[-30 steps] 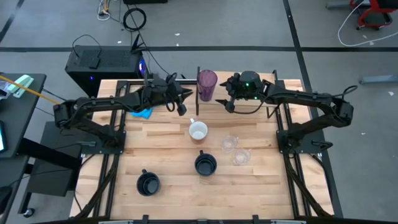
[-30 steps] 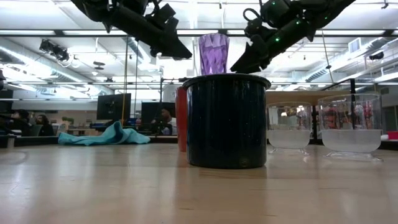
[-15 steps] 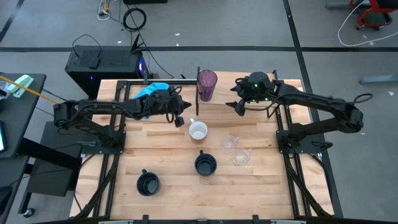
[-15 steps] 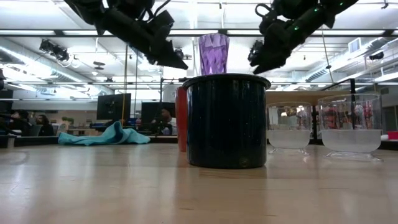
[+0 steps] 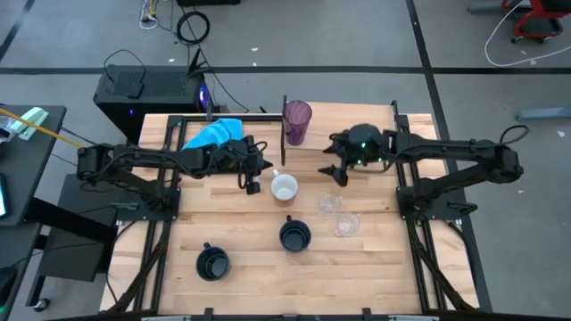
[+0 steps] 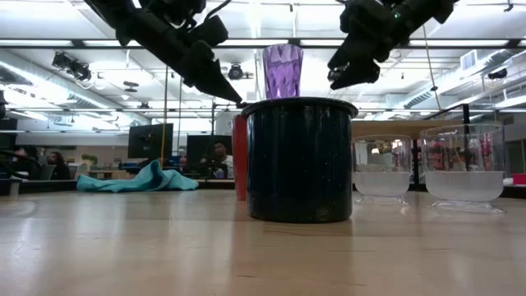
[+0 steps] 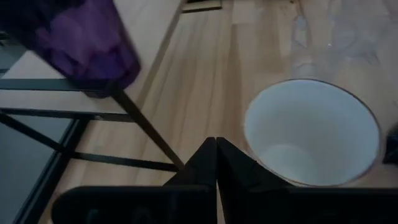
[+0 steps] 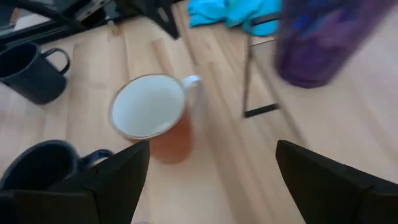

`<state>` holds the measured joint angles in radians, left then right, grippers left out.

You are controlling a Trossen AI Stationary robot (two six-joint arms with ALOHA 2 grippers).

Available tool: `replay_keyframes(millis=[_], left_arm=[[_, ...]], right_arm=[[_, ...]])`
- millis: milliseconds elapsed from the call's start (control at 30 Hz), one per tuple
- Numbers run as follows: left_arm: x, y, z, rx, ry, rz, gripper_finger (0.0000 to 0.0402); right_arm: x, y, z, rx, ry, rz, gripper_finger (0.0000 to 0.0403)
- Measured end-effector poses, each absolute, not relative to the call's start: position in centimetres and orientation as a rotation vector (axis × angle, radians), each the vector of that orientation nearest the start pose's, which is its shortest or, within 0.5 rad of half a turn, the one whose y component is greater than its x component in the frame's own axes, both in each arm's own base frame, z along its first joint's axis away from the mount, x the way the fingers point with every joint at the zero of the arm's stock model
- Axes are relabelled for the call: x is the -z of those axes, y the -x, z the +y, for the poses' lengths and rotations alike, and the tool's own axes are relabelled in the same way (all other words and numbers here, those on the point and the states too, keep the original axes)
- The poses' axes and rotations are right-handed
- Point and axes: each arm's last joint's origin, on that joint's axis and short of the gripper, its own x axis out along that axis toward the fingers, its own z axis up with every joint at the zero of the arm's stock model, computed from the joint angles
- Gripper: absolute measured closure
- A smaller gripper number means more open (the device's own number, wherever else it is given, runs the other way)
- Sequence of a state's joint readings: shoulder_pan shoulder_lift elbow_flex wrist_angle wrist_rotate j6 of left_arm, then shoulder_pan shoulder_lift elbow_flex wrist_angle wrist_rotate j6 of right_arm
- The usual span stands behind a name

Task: Stack small to large cups/mugs on shelf
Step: Put the orange mug on the shelf

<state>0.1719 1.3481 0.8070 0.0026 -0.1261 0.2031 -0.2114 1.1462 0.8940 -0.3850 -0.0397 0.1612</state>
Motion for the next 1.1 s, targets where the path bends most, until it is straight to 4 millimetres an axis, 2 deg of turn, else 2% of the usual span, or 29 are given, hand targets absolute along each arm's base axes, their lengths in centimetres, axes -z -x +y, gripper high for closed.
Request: replay_keyframes(millis=[100, 300, 600, 900, 1100], left_arm=[[-23.7, -27.7, 4.8, -0.218, -0.197, 0.562, 0.0396], [-22.1, -26.6, 4.5, -0.211, -0.193, 0.595, 0.0381], [-22.1, -25.2, 4.2, -0.222, -0.154, 0.588, 0.0395], [-22.7, -24.1, 3.1, -0.177, -0.104, 0.615, 0.0364], [-22.5, -24.0, 2.1, -0.133, -0.112, 0.645, 0.0368]], right_arm=[[-28.0, -24.3, -3.4, 0.225, -0.215, 0.628, 0.0055], [-27.6, -25.3, -1.3, 0.248, -0.23, 0.607, 0.0071], [-27.1, -26.7, -0.3, 0.193, -0.197, 0.571, 0.0082], [-26.7, -27.4, 1.1, 0.131, -0.171, 0.565, 0.0082], [-26.2, -28.3, 1.9, 0.116, -0.14, 0.568, 0.0083]])
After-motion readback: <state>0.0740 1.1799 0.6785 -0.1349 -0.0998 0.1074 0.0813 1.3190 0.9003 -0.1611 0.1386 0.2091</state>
